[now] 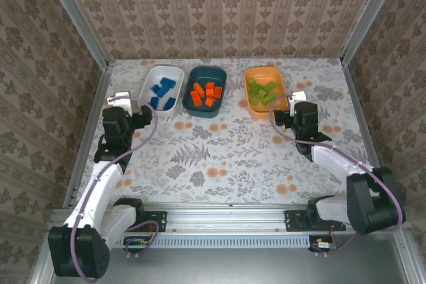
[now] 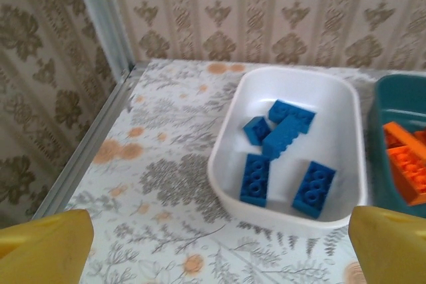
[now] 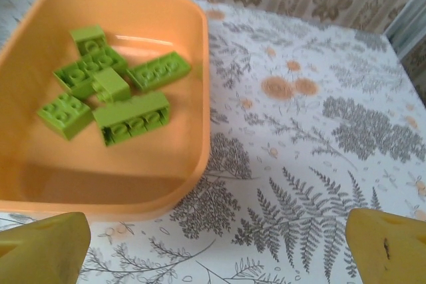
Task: Sort the legos into containers by color
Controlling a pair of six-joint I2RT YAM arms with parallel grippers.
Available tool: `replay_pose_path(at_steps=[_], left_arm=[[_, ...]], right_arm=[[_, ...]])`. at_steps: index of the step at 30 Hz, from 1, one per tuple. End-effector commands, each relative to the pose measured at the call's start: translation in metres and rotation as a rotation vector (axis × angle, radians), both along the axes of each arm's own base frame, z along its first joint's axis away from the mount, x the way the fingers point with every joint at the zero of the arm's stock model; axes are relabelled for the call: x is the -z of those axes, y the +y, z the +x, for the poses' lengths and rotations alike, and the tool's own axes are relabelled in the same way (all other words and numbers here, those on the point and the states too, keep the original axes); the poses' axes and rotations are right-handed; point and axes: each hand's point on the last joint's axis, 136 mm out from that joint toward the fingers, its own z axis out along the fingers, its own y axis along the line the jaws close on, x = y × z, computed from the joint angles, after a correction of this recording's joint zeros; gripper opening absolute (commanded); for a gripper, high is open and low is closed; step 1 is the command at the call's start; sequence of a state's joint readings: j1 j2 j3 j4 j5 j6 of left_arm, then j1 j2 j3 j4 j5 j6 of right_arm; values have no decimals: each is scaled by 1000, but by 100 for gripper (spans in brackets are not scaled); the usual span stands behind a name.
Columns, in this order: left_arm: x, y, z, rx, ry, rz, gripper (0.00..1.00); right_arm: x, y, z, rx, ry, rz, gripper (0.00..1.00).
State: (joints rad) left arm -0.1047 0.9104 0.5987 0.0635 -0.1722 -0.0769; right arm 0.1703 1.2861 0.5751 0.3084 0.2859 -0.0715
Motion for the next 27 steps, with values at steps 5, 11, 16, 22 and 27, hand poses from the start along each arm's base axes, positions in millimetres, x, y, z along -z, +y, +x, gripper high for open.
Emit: replay_pose_path(at_steps=[5,11,16,22,27], left_arm=[[25,20,9,-69,11,34,100],[55,25,28,-75,47,44,100],[78,4,51,59,64,41,100],[91,-6,60,142,76,88,100],[102,-5,59,140,79,80,100]], right_arm=[[7,-10,20,44,-57,32,100],[25,-11,24,44,-33,53,100],[30,-13,25,52,-33,78,100],[30,-14,26,51,-33,85,100],[31,-16,26,53,-38,89,100]])
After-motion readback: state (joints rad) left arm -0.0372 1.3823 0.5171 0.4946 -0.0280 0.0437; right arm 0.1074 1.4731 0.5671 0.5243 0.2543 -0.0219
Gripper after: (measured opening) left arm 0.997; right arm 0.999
